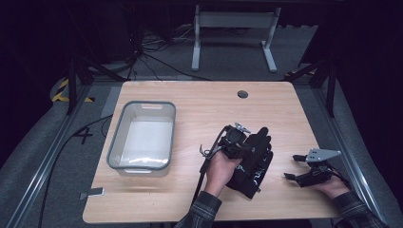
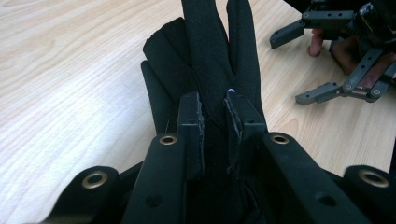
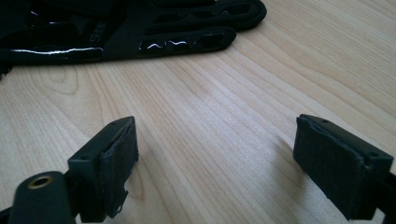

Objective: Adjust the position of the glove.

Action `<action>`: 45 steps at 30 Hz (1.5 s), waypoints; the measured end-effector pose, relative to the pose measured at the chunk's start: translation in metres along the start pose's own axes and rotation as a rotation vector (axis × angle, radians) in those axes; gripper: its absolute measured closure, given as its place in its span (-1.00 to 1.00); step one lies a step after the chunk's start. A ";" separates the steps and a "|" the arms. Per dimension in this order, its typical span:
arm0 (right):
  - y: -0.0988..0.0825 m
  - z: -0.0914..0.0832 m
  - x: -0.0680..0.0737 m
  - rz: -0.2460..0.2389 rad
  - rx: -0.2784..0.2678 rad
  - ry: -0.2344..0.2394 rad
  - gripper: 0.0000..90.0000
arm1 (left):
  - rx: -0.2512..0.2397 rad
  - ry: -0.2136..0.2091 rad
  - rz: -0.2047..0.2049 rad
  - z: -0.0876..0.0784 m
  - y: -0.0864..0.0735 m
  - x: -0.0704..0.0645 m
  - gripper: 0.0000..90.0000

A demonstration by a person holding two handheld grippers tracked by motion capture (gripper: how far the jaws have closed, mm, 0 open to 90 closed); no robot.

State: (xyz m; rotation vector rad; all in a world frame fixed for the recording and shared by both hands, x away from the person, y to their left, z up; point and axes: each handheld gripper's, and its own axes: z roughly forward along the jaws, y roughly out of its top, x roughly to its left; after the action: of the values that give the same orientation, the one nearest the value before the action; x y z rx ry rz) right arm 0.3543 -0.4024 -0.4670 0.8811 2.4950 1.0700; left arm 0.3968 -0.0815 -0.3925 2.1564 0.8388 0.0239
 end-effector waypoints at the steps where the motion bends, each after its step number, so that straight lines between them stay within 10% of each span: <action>1: 0.000 0.000 0.000 0.000 0.000 0.000 -0.68 | 0.001 -0.001 0.001 0.003 -0.001 -0.003 0.73; 25: 0.000 0.000 0.000 0.000 0.000 0.000 -0.68 | 0.030 0.034 0.026 0.044 -0.019 -0.027 0.69; 45: 0.000 0.000 0.000 -0.001 0.000 0.000 -0.68 | -0.004 0.037 0.014 0.033 -0.014 -0.021 0.19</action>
State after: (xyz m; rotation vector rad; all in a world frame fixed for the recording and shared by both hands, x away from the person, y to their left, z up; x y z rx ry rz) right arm 0.3543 -0.4024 -0.4670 0.8805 2.4949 1.0694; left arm 0.3821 -0.1092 -0.4194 2.1643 0.8444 0.0730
